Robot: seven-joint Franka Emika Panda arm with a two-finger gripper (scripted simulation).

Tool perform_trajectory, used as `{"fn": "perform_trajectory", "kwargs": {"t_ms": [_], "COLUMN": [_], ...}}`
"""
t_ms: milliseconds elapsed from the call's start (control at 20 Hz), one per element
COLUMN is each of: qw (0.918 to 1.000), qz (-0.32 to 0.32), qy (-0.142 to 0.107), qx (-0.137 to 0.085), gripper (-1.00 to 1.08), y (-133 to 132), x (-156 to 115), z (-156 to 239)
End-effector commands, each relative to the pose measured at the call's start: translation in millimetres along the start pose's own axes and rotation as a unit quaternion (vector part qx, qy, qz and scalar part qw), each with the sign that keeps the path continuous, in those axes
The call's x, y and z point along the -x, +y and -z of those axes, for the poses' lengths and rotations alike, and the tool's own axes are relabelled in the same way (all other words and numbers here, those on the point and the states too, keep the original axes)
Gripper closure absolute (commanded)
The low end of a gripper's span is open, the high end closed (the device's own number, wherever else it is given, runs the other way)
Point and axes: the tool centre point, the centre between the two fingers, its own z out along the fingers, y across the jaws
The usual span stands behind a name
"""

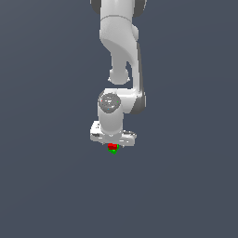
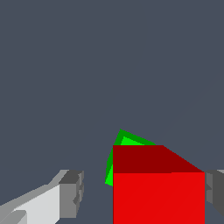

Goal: Stack the red cube on top of the green cube.

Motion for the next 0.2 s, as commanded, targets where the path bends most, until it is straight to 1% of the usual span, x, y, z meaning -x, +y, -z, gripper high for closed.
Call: {"fn": "perform_trajectory", "kwargs": {"t_ms": [0,150], "qw": [1.0000,1.0000], "qz": [0.000,0.000], "qy": [0.000,0.000], "qx": [0.000,0.000], "gripper": [-0.92,-0.92], "y": [0.1,0.1], "x": [-0.1,-0.1], "z": [0.0,0.0]}}
